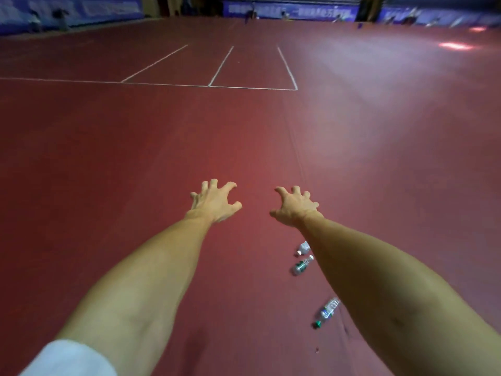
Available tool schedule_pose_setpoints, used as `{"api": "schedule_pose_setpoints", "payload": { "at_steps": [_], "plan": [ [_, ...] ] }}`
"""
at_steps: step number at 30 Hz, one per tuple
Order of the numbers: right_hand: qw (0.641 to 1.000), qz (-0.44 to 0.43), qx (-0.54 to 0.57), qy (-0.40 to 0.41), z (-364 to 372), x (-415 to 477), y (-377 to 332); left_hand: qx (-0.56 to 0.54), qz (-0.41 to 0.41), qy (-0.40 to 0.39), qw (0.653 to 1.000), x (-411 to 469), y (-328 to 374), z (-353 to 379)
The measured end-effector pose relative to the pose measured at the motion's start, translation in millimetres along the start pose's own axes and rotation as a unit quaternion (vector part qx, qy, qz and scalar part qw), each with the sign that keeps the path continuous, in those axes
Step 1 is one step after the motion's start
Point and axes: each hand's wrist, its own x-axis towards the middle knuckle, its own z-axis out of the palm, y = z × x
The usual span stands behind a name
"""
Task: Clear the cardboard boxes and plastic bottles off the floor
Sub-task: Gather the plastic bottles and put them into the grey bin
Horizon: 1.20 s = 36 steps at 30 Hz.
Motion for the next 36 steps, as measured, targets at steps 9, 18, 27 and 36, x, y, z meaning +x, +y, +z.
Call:
{"api": "schedule_pose_setpoints", "payload": {
  "at_steps": [9, 18, 27, 36],
  "plan": [
    [0.989, 0.139, 0.038, 0.007, -30, 78, 133, 0.021, 0.139, -0.048, 0.989, 138, 131, 36],
    [0.98, 0.195, 0.048, 0.003, -49, 172, 265, 0.051, 0.224, -0.061, 0.971, 259, 269, 82],
    [0.971, 0.235, 0.049, -0.006, -63, 261, 342, 0.047, 0.252, -0.095, 0.962, 366, 353, 107],
    [0.946, 0.319, 0.06, -0.023, -63, 331, 400, 0.025, 0.318, -0.125, 0.939, 472, 420, 135]
  ]
}}
